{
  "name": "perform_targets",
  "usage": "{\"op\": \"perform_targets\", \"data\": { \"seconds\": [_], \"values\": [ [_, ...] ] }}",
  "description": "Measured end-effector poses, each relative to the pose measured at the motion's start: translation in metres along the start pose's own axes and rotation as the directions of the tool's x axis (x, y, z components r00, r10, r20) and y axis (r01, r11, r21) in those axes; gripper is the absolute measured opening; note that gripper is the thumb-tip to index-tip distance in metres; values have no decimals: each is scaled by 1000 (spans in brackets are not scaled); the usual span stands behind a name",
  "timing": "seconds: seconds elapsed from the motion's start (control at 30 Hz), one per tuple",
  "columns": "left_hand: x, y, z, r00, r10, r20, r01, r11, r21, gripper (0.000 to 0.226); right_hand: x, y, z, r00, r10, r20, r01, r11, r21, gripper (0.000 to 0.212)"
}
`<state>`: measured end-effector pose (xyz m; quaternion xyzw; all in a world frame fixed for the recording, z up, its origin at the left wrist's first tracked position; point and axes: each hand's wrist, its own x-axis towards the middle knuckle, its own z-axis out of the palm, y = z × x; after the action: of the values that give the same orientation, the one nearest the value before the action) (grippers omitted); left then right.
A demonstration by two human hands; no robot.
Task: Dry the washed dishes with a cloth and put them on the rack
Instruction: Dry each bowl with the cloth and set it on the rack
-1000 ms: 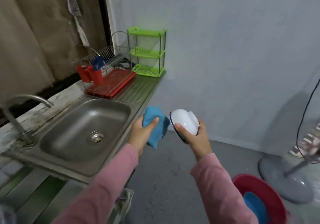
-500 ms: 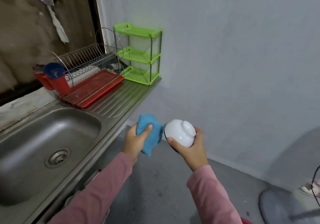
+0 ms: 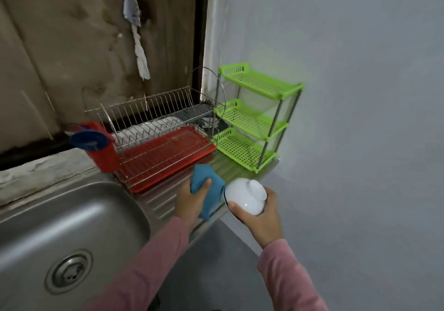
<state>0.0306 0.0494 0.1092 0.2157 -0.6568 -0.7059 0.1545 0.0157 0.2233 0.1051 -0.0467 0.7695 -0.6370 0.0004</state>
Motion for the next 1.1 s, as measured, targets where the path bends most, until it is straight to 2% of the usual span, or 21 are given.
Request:
{"op": "perform_targets", "data": {
  "seconds": [0.2, 0.3, 0.37, 0.5, 0.63, 0.8, 0.87, 0.97, 1.1],
  "values": [
    [90, 11, -1, 986, 44, -161, -43, 999, 11, 26, 116, 0, 41, 993, -26, 116, 30, 999, -33, 90],
    [117, 8, -6, 971, 55, -234, -49, 998, 33, 13, 155, 6, 63, 982, -20, 187, 27, 999, -37, 80],
    [133, 7, -8, 962, 51, -269, -43, 998, 36, 16, 179, 12, 78, 970, -12, 245, 20, 999, -30, 77],
    [164, 0, -7, 920, 49, -388, -40, 999, 33, 13, 229, 22, 109, 938, 9, 346, -7, 1000, -6, 81],
    [189, -3, -4, 876, 20, -481, -26, 1000, -5, 22, 274, 31, 139, 902, 5, 432, 8, 1000, -29, 88],
    [217, -6, 6, 809, -18, -588, 6, 1000, -21, 24, 326, 30, 165, 849, 23, 528, 76, 983, -165, 97],
    [228, -7, 12, 797, -29, -603, 14, 999, -30, 17, 347, 29, 176, 841, 23, 540, 135, 958, -251, 100],
    [237, -13, 18, 764, -24, -644, 3, 999, -33, 10, 371, 34, 193, 809, 19, 588, 256, 888, -381, 101],
    [239, -24, 24, 706, -96, -701, 55, 995, -82, 17, 384, 41, 210, 757, 44, 652, 375, 788, -489, 106]
  ]
}}
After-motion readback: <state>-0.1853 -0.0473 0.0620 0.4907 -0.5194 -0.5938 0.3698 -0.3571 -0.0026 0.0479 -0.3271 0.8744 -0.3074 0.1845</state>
